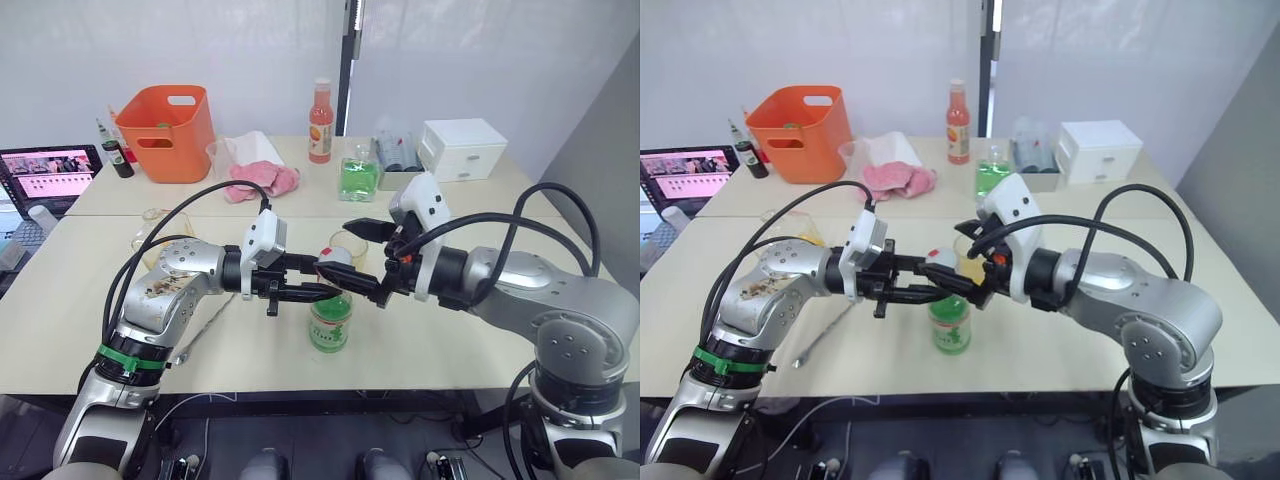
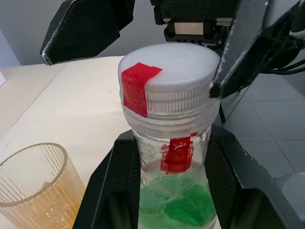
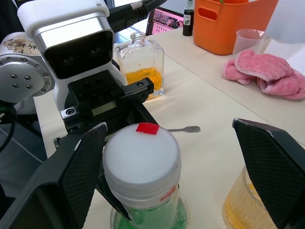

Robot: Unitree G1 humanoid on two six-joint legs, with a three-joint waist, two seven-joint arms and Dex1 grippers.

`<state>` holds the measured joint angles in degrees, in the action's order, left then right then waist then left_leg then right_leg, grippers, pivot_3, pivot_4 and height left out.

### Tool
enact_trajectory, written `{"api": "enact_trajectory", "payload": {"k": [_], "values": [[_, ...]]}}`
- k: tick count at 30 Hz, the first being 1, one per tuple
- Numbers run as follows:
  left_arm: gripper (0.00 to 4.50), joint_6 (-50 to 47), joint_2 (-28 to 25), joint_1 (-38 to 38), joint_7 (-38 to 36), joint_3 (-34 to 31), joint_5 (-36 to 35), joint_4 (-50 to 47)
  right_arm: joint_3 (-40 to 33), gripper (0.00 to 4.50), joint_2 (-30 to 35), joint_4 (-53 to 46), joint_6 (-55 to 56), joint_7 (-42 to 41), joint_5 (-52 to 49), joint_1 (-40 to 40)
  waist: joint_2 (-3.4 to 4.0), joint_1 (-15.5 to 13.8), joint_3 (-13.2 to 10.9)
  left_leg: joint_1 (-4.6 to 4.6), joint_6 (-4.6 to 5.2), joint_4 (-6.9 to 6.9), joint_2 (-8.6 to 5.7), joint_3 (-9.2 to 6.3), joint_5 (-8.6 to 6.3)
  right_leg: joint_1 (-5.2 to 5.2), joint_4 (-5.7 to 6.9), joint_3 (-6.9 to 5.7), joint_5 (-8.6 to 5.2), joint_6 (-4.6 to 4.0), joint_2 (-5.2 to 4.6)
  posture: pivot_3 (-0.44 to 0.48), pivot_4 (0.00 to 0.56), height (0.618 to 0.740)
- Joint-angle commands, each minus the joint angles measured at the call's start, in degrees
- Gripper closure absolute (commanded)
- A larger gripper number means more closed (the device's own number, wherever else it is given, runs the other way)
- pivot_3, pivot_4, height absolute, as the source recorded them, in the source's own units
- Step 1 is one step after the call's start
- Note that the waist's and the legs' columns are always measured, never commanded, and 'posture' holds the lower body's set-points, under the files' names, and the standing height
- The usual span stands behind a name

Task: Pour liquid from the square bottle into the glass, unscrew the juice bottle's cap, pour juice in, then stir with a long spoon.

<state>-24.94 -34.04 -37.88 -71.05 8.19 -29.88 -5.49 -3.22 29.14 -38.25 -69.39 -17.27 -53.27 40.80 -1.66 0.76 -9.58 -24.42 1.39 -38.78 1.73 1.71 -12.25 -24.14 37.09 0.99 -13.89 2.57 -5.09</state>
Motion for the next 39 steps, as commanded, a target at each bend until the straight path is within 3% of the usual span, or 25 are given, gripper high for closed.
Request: {"api": "enact_trajectory", "payload": {"k": [1, 5, 14, 19, 22, 28, 31, 35, 39], "values": [[3.03, -0.93, -1.18, 1.14, -0.40, 1.29, 1.91, 0.52, -1.36, 0.03, 0.25, -1.01, 0.11, 0.92, -1.30, 0.83, 0.00, -0.01, 0.00, 0.00, 0.00, 0.00, 0.00, 0.00, 0.00, 0.00, 0.00, 0.00, 0.00, 0.00, 0.00, 0.000, 0.150, 0.715], [3.03, -1.02, -1.31, 1.38, -0.31, 1.16, 1.85, 0.25, -0.74, 0.03, 0.52, -0.59, 0.46, 1.53, -1.21, 0.51, 0.00, -0.01, 0.00, 0.00, 0.00, 0.00, 0.00, 0.00, 0.00, 0.01, -0.01, 0.00, 0.00, 0.00, 0.00, 0.000, 0.150, 0.715], [3.03, -1.27, -1.53, 1.63, -0.02, 1.11, 1.75, -0.06, -0.27, 2.81, 0.87, -0.26, 1.29, 2.15, -1.26, 0.44, 0.00, 0.02, 0.00, 0.01, 0.00, 0.00, 0.00, -0.01, 0.00, 0.02, -0.01, 0.00, 0.00, 0.00, 0.01, 0.000, 0.150, 0.715], [3.03, -1.50, -1.70, 1.78, 0.01, 1.04, 1.72, -0.29, 0.43, 2.86, 1.38, 1.26, 3.64, -0.73, -0.69, 1.78, 0.00, 0.08, 0.00, 0.01, 0.00, 0.00, 0.01, 0.00, 0.00, 0.02, -0.01, 0.00, 0.00, 0.00, 0.01, 0.000, 0.150, 0.715], [3.03, -1.49, -1.63, 1.64, -0.03, 1.16, 1.85, -0.11, 3.03, 2.86, 4.30, 4.65, 7.64, -8.99, 1.23, 2.74, 0.00, 0.06, 0.00, 0.02, 0.00, -0.01, 0.00, 0.01, 0.00, 0.03, -0.02, 0.00, 0.00, 0.00, 0.02, 0.000, 0.150, 0.715], [3.03, -1.33, -1.99, 1.73, -0.60, 1.34, 1.75, -0.24, 16.30, 2.86, 13.96, 25.85, 24.84, -48.97, 11.29, 9.82, 0.00, 0.11, 0.00, 0.06, 0.00, -0.01, 0.00, 0.27, 0.00, 0.09, -0.09, 0.00, 0.00, 0.00, 0.07, 0.000, 0.150, 0.715], [3.03, -1.37, -2.11, 1.76, -0.79, 1.45, 1.62, -0.35, 21.40, 2.86, 12.73, 37.10, 30.31, -63.08, 15.07, 16.77, 0.00, 0.11, 0.00, 0.07, 0.00, 0.03, 0.06, 0.33, 0.00, 0.08, -0.10, 0.00, -0.01, 0.00, 0.14, 0.000, 0.150, 0.715], [3.03, -1.47, -2.04, 1.80, -0.91, 1.53, 1.49, -0.40, 24.93, 2.86, 8.64, 49.64, 35.00, -73.92, 19.33, 24.32, 0.00, 0.05, 0.00, 0.04, 0.01, 0.04, 0.09, 0.34, 0.00, 0.02, -0.08, 0.00, -0.01, -0.01, 0.17, 0.000, 0.150, 0.715], [3.03, -1.47, -1.83, 1.67, -0.79, 1.54, 1.54, -0.24, 27.09, 2.86, 7.26, 54.45, 37.87, -75.23, 20.73, 27.04, 0.00, -0.12, 0.00, 0.01, 0.00, 0.04, 0.09, 0.34, -0.01, 0.01, -0.08, -0.01, 0.00, -0.02, 0.15, 0.000, 0.150, 0.715]]}}
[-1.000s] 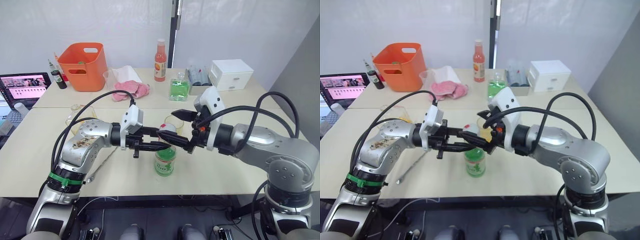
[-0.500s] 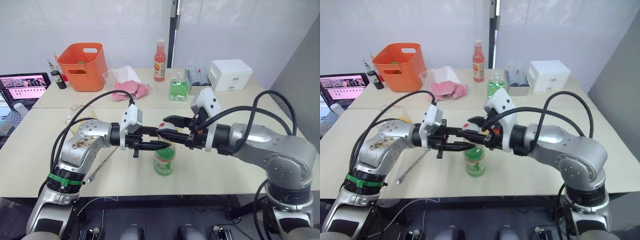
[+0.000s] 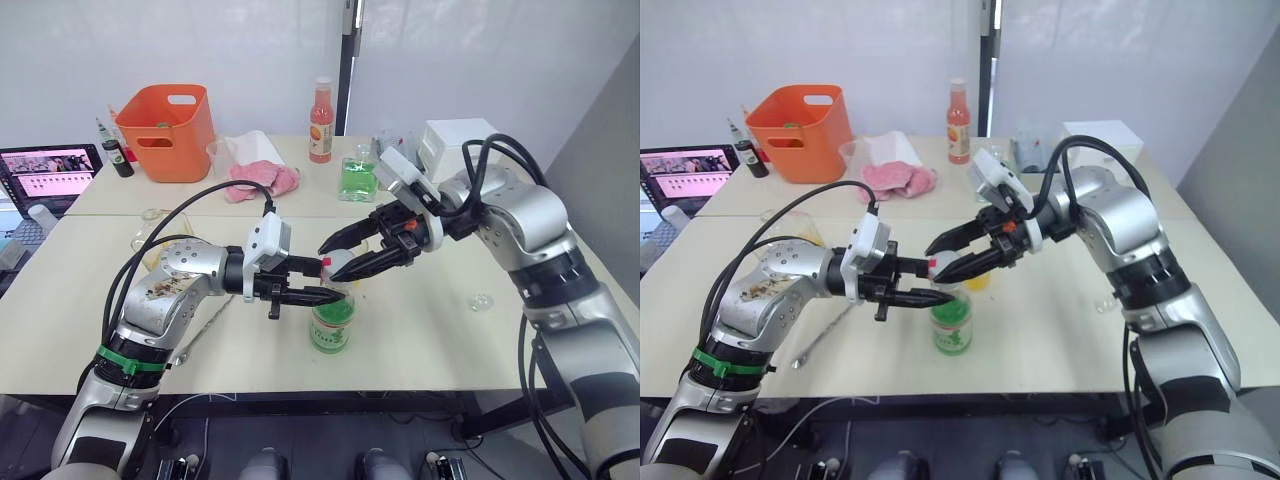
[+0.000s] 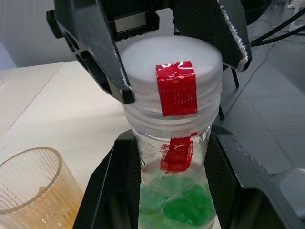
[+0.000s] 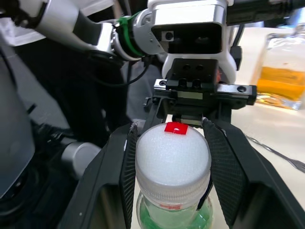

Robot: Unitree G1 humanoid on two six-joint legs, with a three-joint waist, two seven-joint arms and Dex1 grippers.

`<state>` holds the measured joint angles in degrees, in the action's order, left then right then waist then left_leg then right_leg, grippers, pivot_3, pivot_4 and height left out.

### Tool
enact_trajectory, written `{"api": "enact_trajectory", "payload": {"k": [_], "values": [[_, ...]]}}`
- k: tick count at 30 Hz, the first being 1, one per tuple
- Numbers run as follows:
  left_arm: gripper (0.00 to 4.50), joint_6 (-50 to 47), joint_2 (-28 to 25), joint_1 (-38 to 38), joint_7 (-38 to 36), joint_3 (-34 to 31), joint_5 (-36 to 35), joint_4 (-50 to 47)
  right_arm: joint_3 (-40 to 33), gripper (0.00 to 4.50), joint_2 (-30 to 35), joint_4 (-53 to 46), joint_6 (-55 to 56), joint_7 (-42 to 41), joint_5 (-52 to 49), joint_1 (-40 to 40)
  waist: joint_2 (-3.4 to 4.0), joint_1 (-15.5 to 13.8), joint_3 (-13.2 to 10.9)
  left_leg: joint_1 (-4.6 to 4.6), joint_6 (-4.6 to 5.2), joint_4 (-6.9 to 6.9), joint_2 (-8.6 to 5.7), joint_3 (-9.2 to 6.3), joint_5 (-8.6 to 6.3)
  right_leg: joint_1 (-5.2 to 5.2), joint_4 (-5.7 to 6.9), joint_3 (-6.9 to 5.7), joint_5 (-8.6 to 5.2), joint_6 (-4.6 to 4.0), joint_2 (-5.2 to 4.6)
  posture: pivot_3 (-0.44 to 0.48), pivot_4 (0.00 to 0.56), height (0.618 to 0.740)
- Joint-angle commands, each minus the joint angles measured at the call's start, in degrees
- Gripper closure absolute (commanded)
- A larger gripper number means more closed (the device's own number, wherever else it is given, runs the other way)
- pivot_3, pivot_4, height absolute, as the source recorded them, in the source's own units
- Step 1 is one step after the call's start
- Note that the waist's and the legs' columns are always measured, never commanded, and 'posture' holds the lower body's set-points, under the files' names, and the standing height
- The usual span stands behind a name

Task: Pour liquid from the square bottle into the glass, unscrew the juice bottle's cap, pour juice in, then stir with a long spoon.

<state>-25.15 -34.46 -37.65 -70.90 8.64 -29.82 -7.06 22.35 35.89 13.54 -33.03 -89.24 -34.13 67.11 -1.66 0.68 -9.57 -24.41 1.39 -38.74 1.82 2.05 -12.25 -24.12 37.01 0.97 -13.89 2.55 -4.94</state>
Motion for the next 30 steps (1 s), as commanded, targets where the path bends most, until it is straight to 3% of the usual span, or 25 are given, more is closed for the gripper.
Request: {"api": "enact_trajectory", "payload": {"k": [1, 2, 4, 9, 10, 16, 21, 30], "values": [[3.03, -1.25, -1.36, 1.40, -0.90, 1.07, 1.49, 1.38, 1.66, 2.86, 0.46, 3.07, 1.73, -3.26, 1.54, 0.92, 0.00, -0.04, 0.00, 0.00, 0.00, 0.00, 0.00, -0.01, 0.00, 0.01, 0.00, -0.01, 0.00, 0.00, -0.01, 0.000, 0.150, 0.715], [3.03, -1.23, -1.32, 1.37, -0.86, 1.06, 1.52, 1.46, 1.63, 2.86, 0.43, 3.26, 1.77, -3.26, 1.41, 0.95, 0.00, 0.00, 0.00, 0.00, 0.00, 0.00, -0.01, -0.01, 0.00, 0.01, 0.00, -0.01, 0.00, 0.00, -0.03, 0.000, 0.150, 0.715], [3.03, -1.36, -1.40, 1.36, -0.81, 0.92, 1.43, 1.37, 1.03, 1.83, 0.27, 3.05, 1.21, -3.26, 1.31, 0.85, 0.00, 0.01, 0.00, 0.03, 0.00, -0.01, -0.01, 0.00, 0.00, 0.01, 0.04, -0.01, 0.00, -0.01, -0.04, 0.000, 0.150, 0.715], [3.03, -1.41, -1.28, 1.21, -0.79, 0.89, 1.66, 1.81, -2.86, 0.16, -0.25, -0.25, -1.35, -2.31, 0.39, -0.82, 0.00, 0.04, 0.00, 0.00, 0.00, -0.01, -0.01, 0.01, 0.00, -0.06, 0.09, 0.00, 0.01, -0.03, -0.02, 0.000, 0.150, 0.715], [3.03, -1.40, -1.25, 1.18, -0.80, 0.91, 1.71, 1.89, -3.79, 0.04, -0.22, -1.07, -2.13, -1.95, -0.32, -1.05, 0.00, 0.04, 0.00, -0.01, 0.00, -0.01, -0.01, 0.01, 0.00, -0.07, 0.09, 0.01, 0.02, -0.03, -0.03, 0.000, 0.150, 0.715], [3.03, -1.25, -1.23, 1.21, -0.99, 0.91, 1.81, 2.29, -10.07, 0.04, 0.69, -8.70, -6.40, 2.80, -2.55, -4.34, 0.00, -0.02, 0.00, 0.01, 0.00, -0.01, 0.00, -0.03, 0.00, -0.04, 0.08, 0.00, 0.02, -0.03, -0.02, 0.000, 0.150, 0.715], [3.03, -1.18, -1.10, 1.36, -1.10, 0.94, 1.81, 2.23, -15.90, 0.04, -0.45, -20.69, -11.44, 14.97, -4.06, -11.09, 0.00, 0.02, 0.00, 0.00, -0.01, -0.01, 0.00, -0.03, 0.00, -0.05, 0.09, 0.00, 0.02, -0.03, -0.04, 0.000, 0.150, 0.715], [3.03, -0.99, -0.98, 1.02, -1.72, 1.25, 1.86, 2.64, -16.71, 0.04, -1.49, -26.65, -14.65, 23.23, -4.63, -15.07, 0.00, 0.04, 0.00, 0.02, -0.01, -0.03, 0.00, -0.02, 0.00, -0.03, 0.09, 0.01, 0.02, -0.04, -0.03, 0.000, 0.150, 0.715]]}}
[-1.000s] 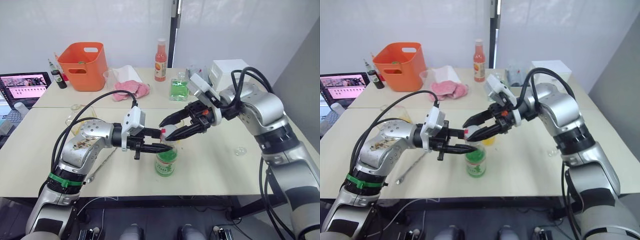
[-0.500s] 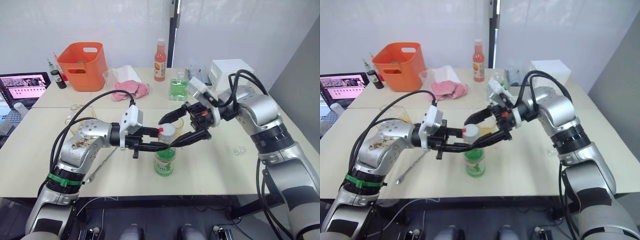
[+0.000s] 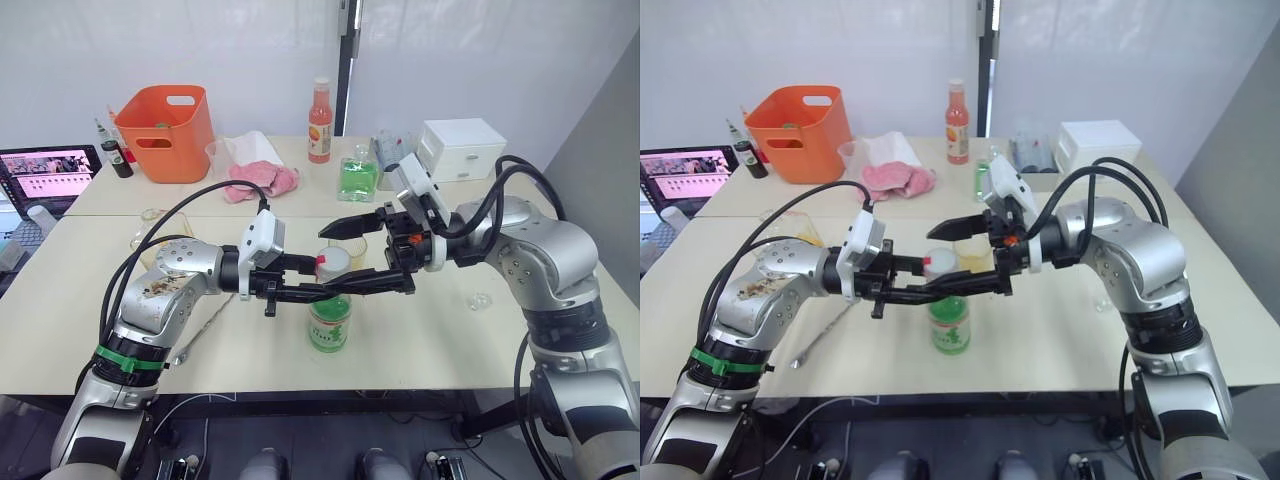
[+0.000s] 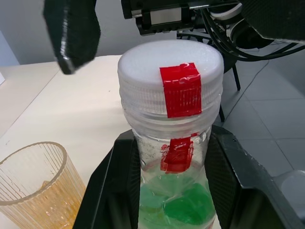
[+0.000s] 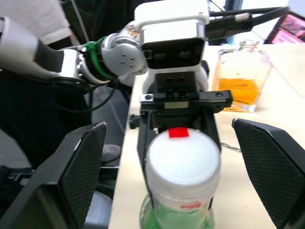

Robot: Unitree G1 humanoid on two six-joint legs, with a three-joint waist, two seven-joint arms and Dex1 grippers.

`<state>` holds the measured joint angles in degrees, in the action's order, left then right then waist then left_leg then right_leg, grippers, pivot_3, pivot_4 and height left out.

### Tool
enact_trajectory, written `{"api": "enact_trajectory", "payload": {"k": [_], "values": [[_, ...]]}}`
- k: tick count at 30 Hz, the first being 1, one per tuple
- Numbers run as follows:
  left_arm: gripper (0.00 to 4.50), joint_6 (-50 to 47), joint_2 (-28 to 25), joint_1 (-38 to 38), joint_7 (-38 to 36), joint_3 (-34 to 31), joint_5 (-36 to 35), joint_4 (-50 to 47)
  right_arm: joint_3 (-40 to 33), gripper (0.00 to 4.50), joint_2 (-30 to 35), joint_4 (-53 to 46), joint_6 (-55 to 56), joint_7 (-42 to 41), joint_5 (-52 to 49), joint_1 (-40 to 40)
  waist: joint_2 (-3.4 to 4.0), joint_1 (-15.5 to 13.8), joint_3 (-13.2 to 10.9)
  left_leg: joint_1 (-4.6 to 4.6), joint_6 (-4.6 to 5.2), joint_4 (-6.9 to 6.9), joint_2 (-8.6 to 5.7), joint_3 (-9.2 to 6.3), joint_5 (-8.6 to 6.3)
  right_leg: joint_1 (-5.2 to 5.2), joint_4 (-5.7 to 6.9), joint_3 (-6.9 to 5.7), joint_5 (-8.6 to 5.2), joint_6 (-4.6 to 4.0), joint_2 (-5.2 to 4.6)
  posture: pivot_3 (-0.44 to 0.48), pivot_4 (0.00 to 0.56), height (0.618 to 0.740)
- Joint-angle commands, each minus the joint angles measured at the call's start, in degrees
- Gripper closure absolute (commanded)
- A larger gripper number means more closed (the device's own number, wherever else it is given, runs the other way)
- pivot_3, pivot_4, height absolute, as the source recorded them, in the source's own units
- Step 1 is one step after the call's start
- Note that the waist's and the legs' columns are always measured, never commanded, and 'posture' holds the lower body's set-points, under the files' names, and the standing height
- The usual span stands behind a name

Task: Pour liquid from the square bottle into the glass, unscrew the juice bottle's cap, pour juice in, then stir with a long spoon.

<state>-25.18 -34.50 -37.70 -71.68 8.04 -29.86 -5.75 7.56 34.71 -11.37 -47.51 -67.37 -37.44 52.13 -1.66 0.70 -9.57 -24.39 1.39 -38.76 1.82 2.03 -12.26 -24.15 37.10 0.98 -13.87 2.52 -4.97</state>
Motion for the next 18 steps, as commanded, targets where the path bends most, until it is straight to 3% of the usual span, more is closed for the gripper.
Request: {"api": "enact_trajectory", "payload": {"k": [1, 7, 10, 16, 18], "values": [[3.03, -0.95, -0.93, 1.09, -0.95, 1.88, 1.92, 1.28, -1.85, 0.04, -0.42, -1.66, -0.25, 1.61, -1.31, -0.09, 0.00, 0.04, 0.00, 0.00, 0.00, 0.00, 0.00, 0.01, 0.00, 0.00, 0.00, 0.00, 0.00, 0.00, 0.00, 0.000, 0.150, 0.715], [3.03, -0.87, -0.90, 1.20, -0.95, 1.86, 1.98, 1.24, -1.51, 0.04, -0.64, -1.08, -0.12, 1.79, -1.12, -0.13, 0.00, 0.04, 0.00, 0.00, 0.00, 0.00, 0.00, 0.02, 0.00, 0.00, 0.00, 0.00, 0.00, 0.00, 0.01, 0.000, 0.150, 0.715], [3.03, -0.82, -0.96, 1.28, -0.97, 1.82, 1.99, 1.26, -1.31, 0.83, -0.72, -0.50, 0.08, 1.78, -0.77, -0.02, 0.00, 0.04, 0.00, 0.00, 0.00, 0.00, 0.00, 0.01, 0.00, 0.00, 0.00, 0.00, 0.00, 0.00, 0.01, 0.000, 0.150, 0.715], [3.03, -0.83, -0.99, 1.41, -0.94, 1.76, 1.95, 1.17, -0.98, 2.85, -0.69, -0.13, 0.38, 1.56, -0.44, -0.32, 0.00, 0.07, 0.00, 0.00, 0.00, 0.00, 0.00, 0.02, 0.00, 0.00, 0.00, 0.00, 0.00, 0.00, 0.02, 0.000, 0.150, 0.715], [3.03, -0.76, -1.00, 1.45, -0.97, 1.77, 2.00, 1.22, -0.92, 2.87, -0.69, -0.08, 0.52, 1.51, -0.33, -0.38, 0.00, 0.06, 0.00, 0.01, 0.00, 0.00, 0.01, 0.02, 0.00, 0.00, 0.00, 0.00, 0.00, 0.00, 0.02, 0.000, 0.150, 0.715]]}}
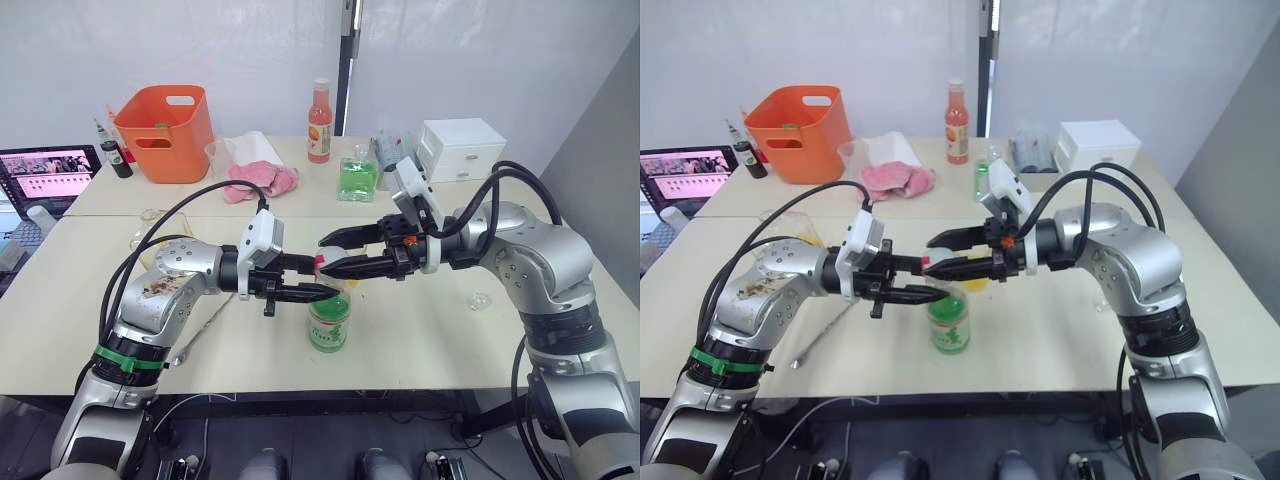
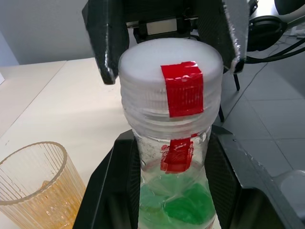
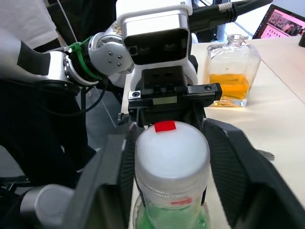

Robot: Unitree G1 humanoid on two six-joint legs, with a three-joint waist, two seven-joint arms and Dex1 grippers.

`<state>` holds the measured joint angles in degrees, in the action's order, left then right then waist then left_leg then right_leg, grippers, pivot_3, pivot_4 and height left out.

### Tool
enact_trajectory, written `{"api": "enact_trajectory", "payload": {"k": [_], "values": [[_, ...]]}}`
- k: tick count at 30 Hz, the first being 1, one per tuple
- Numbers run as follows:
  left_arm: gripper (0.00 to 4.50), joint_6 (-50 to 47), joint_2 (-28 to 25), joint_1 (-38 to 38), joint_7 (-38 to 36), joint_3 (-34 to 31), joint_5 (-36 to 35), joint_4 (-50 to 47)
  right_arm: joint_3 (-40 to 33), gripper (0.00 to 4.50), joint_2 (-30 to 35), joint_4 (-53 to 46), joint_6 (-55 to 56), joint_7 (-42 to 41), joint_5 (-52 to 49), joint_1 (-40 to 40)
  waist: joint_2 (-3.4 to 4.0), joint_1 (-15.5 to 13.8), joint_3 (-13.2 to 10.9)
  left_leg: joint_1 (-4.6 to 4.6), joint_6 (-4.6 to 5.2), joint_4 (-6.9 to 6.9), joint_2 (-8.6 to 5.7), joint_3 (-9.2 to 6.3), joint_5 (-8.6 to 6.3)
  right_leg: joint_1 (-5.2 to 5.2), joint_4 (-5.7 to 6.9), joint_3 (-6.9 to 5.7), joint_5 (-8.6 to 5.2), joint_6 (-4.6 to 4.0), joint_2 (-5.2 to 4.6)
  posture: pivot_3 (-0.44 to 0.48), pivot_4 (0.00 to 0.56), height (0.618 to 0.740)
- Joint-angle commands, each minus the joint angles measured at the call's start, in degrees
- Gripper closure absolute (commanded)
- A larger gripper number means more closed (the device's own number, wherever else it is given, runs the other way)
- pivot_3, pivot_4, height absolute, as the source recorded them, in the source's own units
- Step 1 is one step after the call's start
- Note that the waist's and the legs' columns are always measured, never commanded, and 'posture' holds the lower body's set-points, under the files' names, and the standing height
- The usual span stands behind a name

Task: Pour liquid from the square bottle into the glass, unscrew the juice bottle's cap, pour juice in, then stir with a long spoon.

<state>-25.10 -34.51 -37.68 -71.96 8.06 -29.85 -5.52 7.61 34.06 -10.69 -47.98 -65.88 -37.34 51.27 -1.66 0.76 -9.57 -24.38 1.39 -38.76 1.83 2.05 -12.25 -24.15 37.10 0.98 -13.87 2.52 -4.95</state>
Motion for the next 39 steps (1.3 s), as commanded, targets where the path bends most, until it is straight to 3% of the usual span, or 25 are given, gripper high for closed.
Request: {"api": "enact_trajectory", "payload": {"k": [1, 18, 28, 35, 39], "values": [[3.03, -0.82, -1.03, 1.45, -0.69, 1.74, 2.01, 0.98, -1.01, 2.87, -0.02, -0.76, 1.02, 0.03, -0.40, 0.50, 0.00, 0.00, 0.00, 0.00, 0.00, 0.00, 0.00, 0.00, 0.00, 0.00, 0.00, 0.00, 0.00, 0.00, 0.00, 0.000, 0.150, 0.715], [3.03, -0.78, -1.11, 1.66, -1.06, 1.64, 2.21, 0.96, -6.37, 2.87, -2.26, -3.88, -1.81, 5.11, -5.76, 3.19, 0.00, 0.02, 0.00, -0.01, 0.00, 0.01, 0.00, -0.03, 0.00, -0.01, 0.00, 0.01, 0.00, 0.00, 0.00, 0.000, 0.150, 0.715], [3.03, -0.84, -0.91, 1.41, -1.00, 1.97, 2.15, 1.03, -9.27, 2.87, 0.08, -4.31, -2.56, 9.23, -6.75, 1.21, 0.00, -0.05, 0.00, -0.01, 0.00, 0.01, 0.00, -0.01, 0.00, 0.00, -0.01, 0.00, 0.00, 0.00, 0.00, 0.000, 0.150, 0.715], [3.03, -0.93, -0.78, 1.65, -0.61, 1.46, 1.86, 0.57, -20.39, 2.87, 7.34, -6.18, -2.65, 24.60, 1.05, -18.41, -0.08, -0.95, 0.06, -0.07, 0.00, 0.00, -0.06, 0.06, 0.00, 0.02, -0.09, -0.01, 0.00, 0.01, -0.14, 0.000, 0.150, 0.715], [3.03, -0.85, -0.77, 1.69, -0.48, 1.15, 1.80, 0.71, -25.26, 2.87, 4.33, -8.67, -2.01, 35.10, 4.92, -29.37, -0.03, -0.63, 0.08, -0.01, 0.00, 0.02, -0.07, 0.10, 0.00, 0.03, -0.07, 0.03, 0.00, 0.01, -0.08, 0.000, 0.150, 0.715]]}}
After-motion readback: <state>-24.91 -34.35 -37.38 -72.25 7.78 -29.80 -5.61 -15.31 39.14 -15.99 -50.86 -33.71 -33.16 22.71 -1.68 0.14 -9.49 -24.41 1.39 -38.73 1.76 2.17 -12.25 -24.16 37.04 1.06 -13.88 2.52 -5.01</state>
